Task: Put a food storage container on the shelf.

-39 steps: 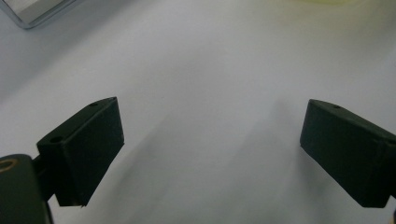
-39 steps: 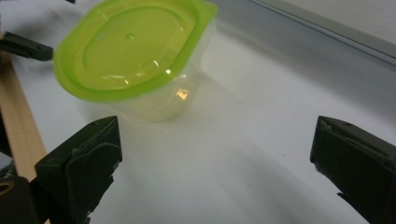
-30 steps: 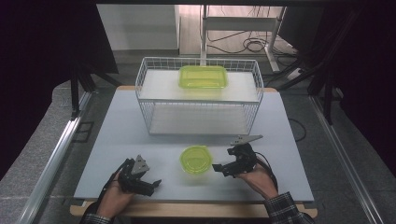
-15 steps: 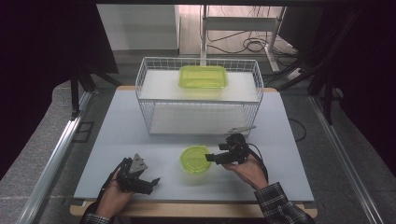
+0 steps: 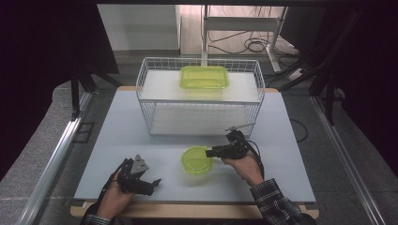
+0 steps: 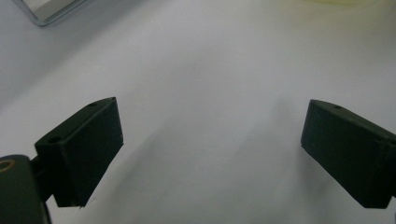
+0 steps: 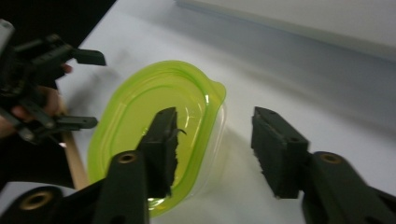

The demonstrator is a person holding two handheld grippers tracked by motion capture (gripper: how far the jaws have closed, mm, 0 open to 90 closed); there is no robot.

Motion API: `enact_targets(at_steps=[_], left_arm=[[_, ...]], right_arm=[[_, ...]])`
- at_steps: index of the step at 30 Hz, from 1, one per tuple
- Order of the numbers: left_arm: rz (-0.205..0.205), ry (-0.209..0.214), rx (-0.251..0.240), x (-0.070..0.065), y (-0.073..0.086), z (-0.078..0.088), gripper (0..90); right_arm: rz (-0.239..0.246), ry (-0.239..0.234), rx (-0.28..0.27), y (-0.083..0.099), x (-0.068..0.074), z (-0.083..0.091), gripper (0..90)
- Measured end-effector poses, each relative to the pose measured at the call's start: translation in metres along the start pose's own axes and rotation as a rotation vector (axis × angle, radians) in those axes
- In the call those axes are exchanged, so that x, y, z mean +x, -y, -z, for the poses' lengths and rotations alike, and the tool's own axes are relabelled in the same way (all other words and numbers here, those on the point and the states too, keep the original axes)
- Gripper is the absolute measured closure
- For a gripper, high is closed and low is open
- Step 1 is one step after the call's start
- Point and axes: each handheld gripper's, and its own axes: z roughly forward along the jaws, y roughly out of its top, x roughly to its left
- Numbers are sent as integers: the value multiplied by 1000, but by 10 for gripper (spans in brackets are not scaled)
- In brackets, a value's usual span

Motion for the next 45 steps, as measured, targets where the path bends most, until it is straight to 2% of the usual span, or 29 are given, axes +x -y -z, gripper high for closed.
enact_targets(at_steps=[6,9,14,18,26,32,45], left_arm=[[1,2,1,0,0,0,54],[0,3,1,0,0,0,54],[2,1,-1,0,0,0,54],[1,1,-1,1,0,0,54],[3,-1,-5,1,0,1,54],[7,-3,-9,1,0,1,53],[25,1,-21,2,0,2,50]], right_arm=[[-97,-90,24,1,-9,-5,720],[-125,-111,32,1,-11,-6,780],[-167,-158,34,1,-11,-5,808],[-167,-144,15,-1,-9,0,809],[-182,-176,-54,-9,-6,19,809],[-176,-178,-96,-16,-2,33,809],[-167,-192,-155,-36,9,55,810]])
